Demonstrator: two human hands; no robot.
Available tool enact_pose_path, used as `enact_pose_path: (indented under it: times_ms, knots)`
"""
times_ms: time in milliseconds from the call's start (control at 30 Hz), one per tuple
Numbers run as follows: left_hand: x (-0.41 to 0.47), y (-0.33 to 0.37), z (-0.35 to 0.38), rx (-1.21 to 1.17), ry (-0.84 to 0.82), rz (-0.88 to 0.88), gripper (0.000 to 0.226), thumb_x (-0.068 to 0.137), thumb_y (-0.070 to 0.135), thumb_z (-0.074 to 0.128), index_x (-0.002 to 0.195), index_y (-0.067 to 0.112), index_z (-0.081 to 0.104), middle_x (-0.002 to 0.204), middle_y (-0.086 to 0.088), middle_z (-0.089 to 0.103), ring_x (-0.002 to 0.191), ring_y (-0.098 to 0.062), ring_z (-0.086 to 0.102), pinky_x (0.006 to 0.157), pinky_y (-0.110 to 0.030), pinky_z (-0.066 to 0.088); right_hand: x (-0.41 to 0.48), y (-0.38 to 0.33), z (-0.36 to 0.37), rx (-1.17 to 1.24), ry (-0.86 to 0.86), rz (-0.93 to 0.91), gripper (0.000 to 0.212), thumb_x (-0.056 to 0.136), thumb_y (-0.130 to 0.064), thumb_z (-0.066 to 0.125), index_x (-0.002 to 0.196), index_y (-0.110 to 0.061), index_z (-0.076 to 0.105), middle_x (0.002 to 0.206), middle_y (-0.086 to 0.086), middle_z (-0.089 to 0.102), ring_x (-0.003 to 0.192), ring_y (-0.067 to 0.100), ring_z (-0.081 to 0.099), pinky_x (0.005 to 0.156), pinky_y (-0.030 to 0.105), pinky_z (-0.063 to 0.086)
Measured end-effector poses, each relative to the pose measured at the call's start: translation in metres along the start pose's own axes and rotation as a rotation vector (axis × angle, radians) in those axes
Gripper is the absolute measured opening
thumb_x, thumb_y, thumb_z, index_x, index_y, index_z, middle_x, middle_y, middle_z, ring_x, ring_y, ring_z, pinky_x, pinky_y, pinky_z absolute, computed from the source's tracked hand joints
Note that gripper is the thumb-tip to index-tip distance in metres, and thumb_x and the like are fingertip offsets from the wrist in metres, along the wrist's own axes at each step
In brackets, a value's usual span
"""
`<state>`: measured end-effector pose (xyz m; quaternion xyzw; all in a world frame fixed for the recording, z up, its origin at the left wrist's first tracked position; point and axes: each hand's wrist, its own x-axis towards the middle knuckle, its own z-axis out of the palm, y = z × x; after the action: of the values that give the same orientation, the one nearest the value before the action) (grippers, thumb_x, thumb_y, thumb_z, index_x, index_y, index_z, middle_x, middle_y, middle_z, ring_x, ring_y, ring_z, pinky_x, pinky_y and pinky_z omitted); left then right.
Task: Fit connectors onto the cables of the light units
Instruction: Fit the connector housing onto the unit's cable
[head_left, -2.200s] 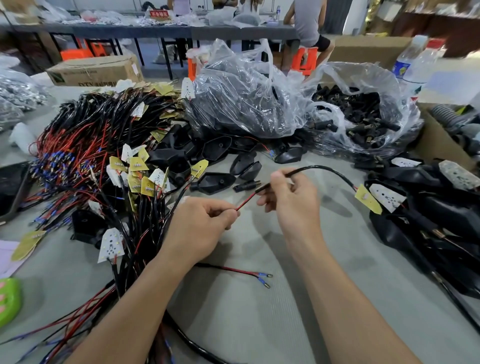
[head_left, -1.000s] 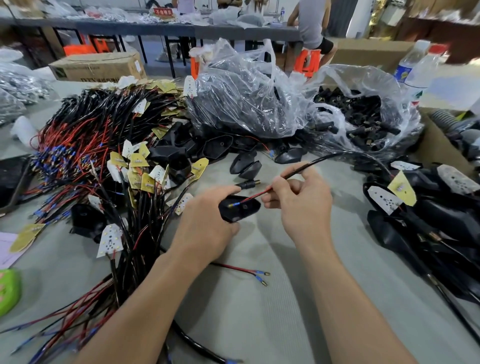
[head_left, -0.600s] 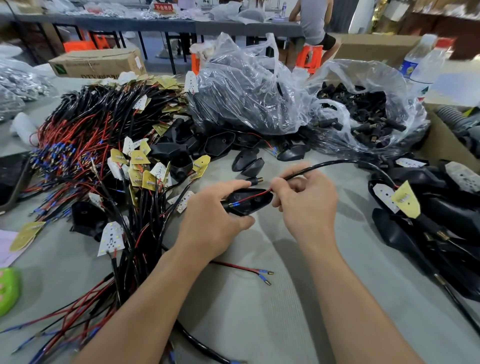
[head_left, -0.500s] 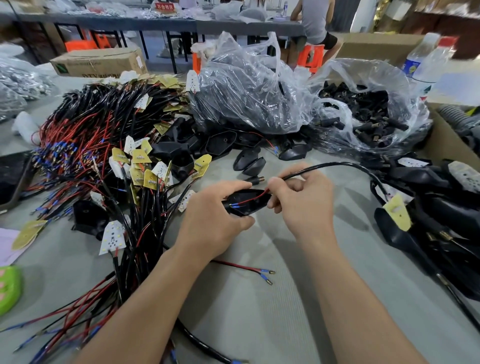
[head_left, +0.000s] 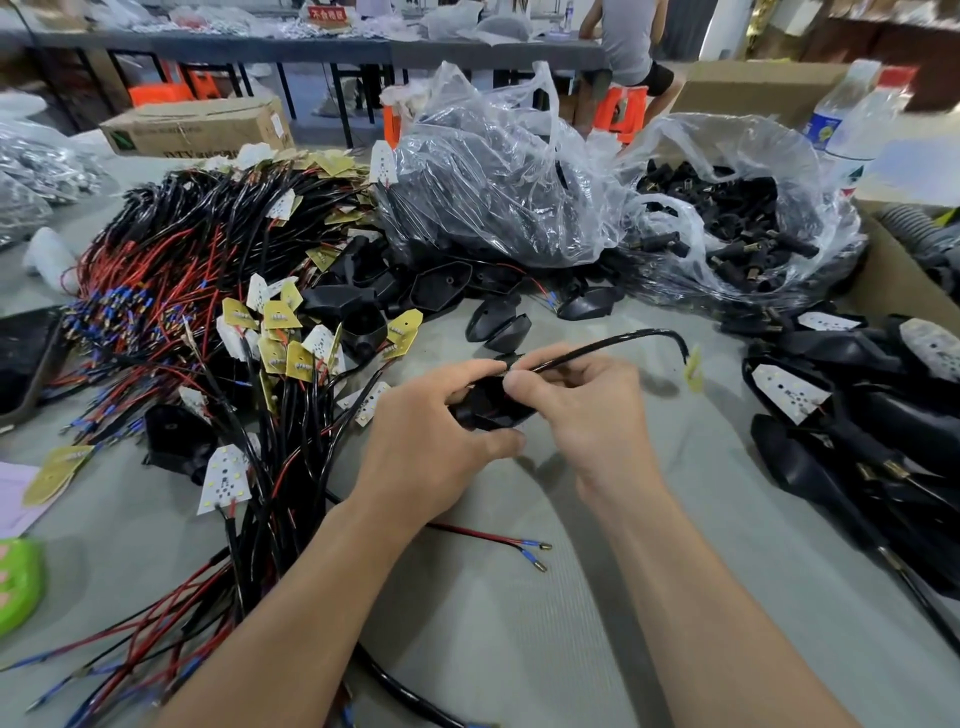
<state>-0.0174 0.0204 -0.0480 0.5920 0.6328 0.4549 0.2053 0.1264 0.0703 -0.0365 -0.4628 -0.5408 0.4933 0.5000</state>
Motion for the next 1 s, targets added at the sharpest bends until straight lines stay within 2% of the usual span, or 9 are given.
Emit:
enact_pose_path:
  times_ms: [133, 233, 333, 500, 567, 633, 733, 900, 1000]
  knots:
    - [0.005, 0.002, -0.001, -0.437, -0.145, -0.096, 0.054, 0.076, -0.01, 0.077, 0.117, 0.025, 0.073, 0.111, 0.008, 0.078, 0.107, -0.009, 0.073, 0.093, -0.03, 0.058, 0.002, 0.0, -0.002, -0.008, 0.046, -0.037, 0.025, 0.071, -0.003, 0.083, 0.069, -0.028, 0.078, 0.103, -0.011, 0.072, 0.098, 0.0, 0.069, 0.083, 0.02, 0.055]
    - [0.008, 0.004, -0.003, -0.726, -0.262, -0.211, 0.057, 0.086, -0.023, 0.052, 0.118, 0.02, 0.072, 0.122, -0.001, 0.075, 0.114, -0.016, 0.07, 0.087, -0.025, 0.058, 0.003, 0.0, -0.005, 0.124, -0.074, 0.014, 0.028, 0.08, 0.004, 0.076, 0.069, -0.022, 0.076, 0.08, 0.004, 0.075, 0.081, 0.013, 0.074, 0.078, 0.034, 0.061]
    - [0.011, 0.002, -0.009, -0.956, -0.261, -0.341, 0.059, 0.087, -0.025, 0.041, 0.122, 0.013, 0.07, 0.129, -0.004, 0.072, 0.121, -0.016, 0.067, 0.084, -0.028, 0.06, 0.006, 0.0, -0.01, 0.126, -0.024, 0.007, 0.021, 0.078, 0.001, 0.076, 0.071, -0.019, 0.077, 0.075, 0.009, 0.076, 0.075, 0.027, 0.073, 0.078, 0.048, 0.061]
    - [0.01, 0.002, -0.006, -0.614, -0.115, -0.407, 0.02, 0.09, -0.008, 0.068, 0.103, 0.004, 0.076, 0.089, -0.012, 0.079, 0.076, -0.019, 0.077, 0.06, -0.024, 0.06, 0.012, 0.004, -0.016, 0.131, 0.147, 0.014, 0.019, 0.076, 0.002, 0.08, 0.074, -0.017, 0.079, 0.072, 0.007, 0.076, 0.069, 0.023, 0.073, 0.077, 0.044, 0.062]
    - [0.01, 0.002, -0.006, -0.574, -0.033, -0.405, 0.013, 0.086, -0.009, 0.072, 0.091, 0.002, 0.076, 0.075, -0.014, 0.077, 0.062, -0.02, 0.074, 0.055, -0.024, 0.059, 0.014, 0.004, -0.018, 0.13, 0.071, 0.038, 0.023, 0.078, 0.0, 0.081, 0.093, -0.017, 0.078, 0.079, 0.005, 0.077, 0.076, 0.019, 0.075, 0.079, 0.04, 0.062]
    - [0.014, 0.0, -0.012, -0.614, 0.103, -0.395, 0.017, 0.085, -0.012, 0.071, 0.086, 0.005, 0.074, 0.071, -0.012, 0.076, 0.058, -0.018, 0.073, 0.055, -0.023, 0.058, 0.014, 0.003, -0.023, 0.174, -0.134, 0.085, 0.042, 0.076, -0.002, 0.082, 0.113, -0.018, 0.071, 0.097, 0.009, 0.077, 0.09, 0.02, 0.075, 0.082, 0.038, 0.061]
    - [0.021, -0.003, -0.026, -0.713, 0.194, -0.409, 0.017, 0.088, -0.011, 0.067, 0.088, 0.005, 0.072, 0.07, -0.01, 0.075, 0.057, -0.015, 0.071, 0.057, -0.022, 0.058, 0.01, 0.002, -0.027, 0.181, -0.35, 0.063, 0.037, 0.071, -0.005, 0.079, 0.107, -0.011, 0.074, 0.107, 0.013, 0.077, 0.099, 0.023, 0.073, 0.089, 0.039, 0.06]
    - [0.02, -0.004, -0.025, -0.701, 0.09, -0.464, 0.015, 0.097, 0.008, 0.064, 0.091, 0.009, 0.078, 0.079, -0.011, 0.076, 0.063, -0.015, 0.071, 0.058, -0.023, 0.058, 0.009, 0.001, -0.022, 0.13, -0.236, 0.03, 0.023, 0.079, 0.003, 0.079, 0.088, -0.018, 0.08, 0.092, 0.009, 0.079, 0.087, 0.021, 0.074, 0.084, 0.038, 0.063]
    - [0.017, -0.001, -0.022, -0.629, 0.037, -0.389, 0.015, 0.093, 0.008, 0.07, 0.086, 0.015, 0.082, 0.081, -0.012, 0.077, 0.065, -0.016, 0.072, 0.059, -0.023, 0.058, 0.009, 0.001, -0.022, 0.101, -0.154, 0.037, 0.027, 0.076, 0.003, 0.081, 0.094, -0.016, 0.078, 0.09, 0.008, 0.079, 0.084, 0.02, 0.075, 0.085, 0.042, 0.062]
